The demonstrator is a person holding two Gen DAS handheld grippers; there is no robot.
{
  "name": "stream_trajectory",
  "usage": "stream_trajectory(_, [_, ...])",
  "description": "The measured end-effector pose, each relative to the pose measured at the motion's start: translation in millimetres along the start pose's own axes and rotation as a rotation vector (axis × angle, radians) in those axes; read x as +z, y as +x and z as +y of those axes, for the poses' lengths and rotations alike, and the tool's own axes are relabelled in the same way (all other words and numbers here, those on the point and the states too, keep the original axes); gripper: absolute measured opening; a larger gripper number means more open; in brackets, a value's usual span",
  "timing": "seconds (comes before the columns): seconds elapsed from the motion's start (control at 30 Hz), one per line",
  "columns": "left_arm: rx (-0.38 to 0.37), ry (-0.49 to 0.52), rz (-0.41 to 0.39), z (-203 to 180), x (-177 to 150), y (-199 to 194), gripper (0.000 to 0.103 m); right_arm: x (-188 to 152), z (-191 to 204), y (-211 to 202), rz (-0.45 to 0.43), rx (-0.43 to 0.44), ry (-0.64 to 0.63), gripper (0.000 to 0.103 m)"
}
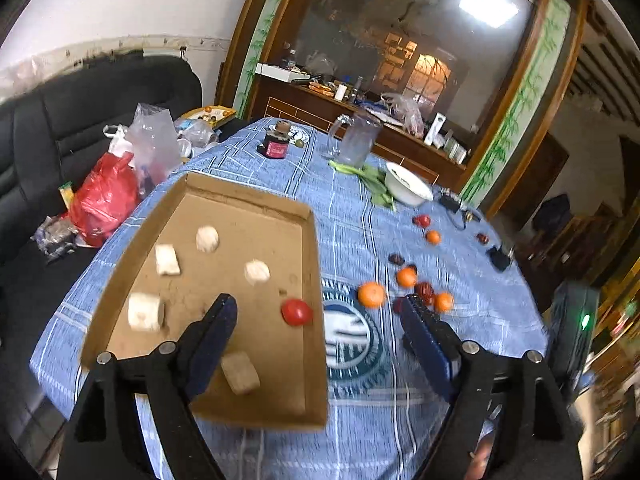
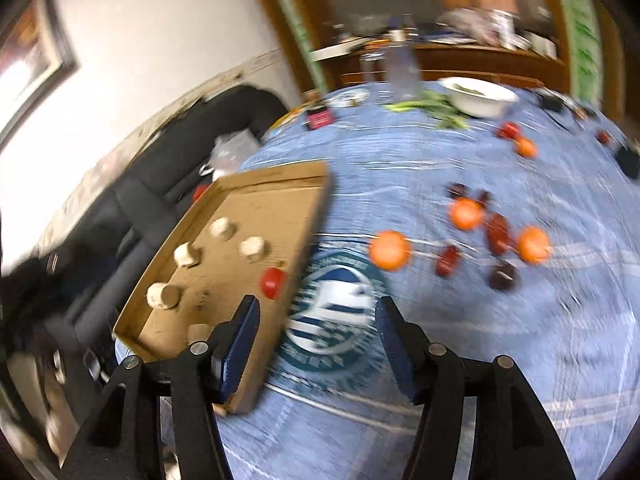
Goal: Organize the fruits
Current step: 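Withdraw both open grippers from the cardboard box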
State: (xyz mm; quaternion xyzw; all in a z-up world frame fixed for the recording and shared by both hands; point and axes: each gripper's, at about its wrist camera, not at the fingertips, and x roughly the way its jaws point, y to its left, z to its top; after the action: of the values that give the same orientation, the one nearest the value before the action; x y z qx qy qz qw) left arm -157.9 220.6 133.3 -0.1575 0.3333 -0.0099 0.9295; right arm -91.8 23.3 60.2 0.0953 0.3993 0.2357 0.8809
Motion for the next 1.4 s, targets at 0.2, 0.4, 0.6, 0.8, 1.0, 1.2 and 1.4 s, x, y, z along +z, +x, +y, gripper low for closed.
stream_trajectory(0.2, [0.076, 0.210, -0.120, -70, -27, -29, 0.083, -14, -38, -36, -0.053, -0.021, 0.124, 0.066])
stream_trajectory(0.4, [0.061, 0.352, -0.187, -117, -46, -39, 0.087, -25, -69, -61, -0.088, -0.041, 0.185, 0.067])
stream_trajectory(0.6, [0.056, 0.381, -0.112, -127, -55, -20, 0.087, -31, -89, -65, -0.093, -0.062, 0.225, 0.071])
stream_trajectory(0.8, [0.065, 0.377, -0.069, -122, -58, -7, 0.087, -34, -87, -52, -0.064, -0.063, 0.217, 0.071])
stream_trajectory(1.0, [0.065, 0.371, -0.033, -115, -62, 3, 0.087, -36, -83, -42, -0.039, -0.067, 0.203, 0.071])
stream_trajectory(1.2, [0.064, 0.370, -0.015, -114, -63, 9, 0.087, -38, -86, -38, -0.026, -0.069, 0.213, 0.071])
stream_trajectory(1.4, [0.062, 0.373, -0.003, -115, -65, 13, 0.087, -38, -87, -36, -0.018, -0.070, 0.215, 0.071])
